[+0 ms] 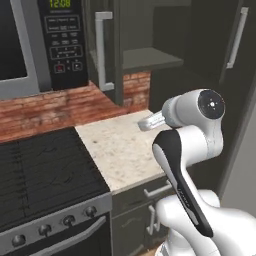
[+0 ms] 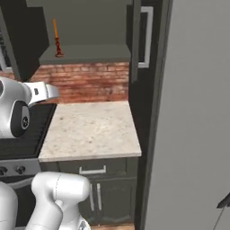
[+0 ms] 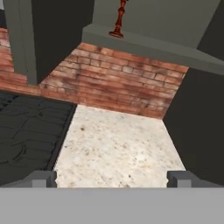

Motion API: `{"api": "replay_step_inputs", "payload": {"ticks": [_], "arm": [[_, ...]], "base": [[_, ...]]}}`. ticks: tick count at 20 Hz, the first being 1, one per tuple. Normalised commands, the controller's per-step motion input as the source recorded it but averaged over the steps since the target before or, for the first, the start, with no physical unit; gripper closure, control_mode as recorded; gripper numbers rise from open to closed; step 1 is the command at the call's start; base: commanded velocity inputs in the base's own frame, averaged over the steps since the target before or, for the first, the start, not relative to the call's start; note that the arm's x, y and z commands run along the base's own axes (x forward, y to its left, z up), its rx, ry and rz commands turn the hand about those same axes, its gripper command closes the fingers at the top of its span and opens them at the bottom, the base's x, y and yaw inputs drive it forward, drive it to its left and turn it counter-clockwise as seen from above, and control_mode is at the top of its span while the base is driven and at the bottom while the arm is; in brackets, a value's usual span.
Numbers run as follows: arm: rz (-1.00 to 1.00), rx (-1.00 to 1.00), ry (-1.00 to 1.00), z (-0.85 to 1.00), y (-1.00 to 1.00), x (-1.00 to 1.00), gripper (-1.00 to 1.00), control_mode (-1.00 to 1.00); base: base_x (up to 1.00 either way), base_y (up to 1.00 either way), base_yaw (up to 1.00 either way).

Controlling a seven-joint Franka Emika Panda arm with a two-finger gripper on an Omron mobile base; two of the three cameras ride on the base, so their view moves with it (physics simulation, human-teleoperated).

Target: Get the candle and the beer from the cabinet and move them to the dining counter.

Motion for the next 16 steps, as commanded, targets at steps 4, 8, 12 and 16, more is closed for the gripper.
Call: {"api": "replay_step_inputs", "payload": {"ticks": [4, 8, 12, 16], "arm": [[0.00, 0.00, 0.00, 0.00, 0.00, 0.00, -1.00, 1.00], [0.00, 0.00, 0.00, 0.00, 0.00, 0.00, -1.00, 1.00], [0.00, 0.00, 0.00, 0.00, 0.00, 0.00, -1.00, 1.00], [0.00, 0.00, 0.00, 0.00, 0.00, 0.00, -1.00, 1.00]], "base": [[0.17, -0.62, 0.34], [0.27, -0.63, 0.32], [0.43, -0.47, 0.25], [0.68, -0.09, 0.17]]}}
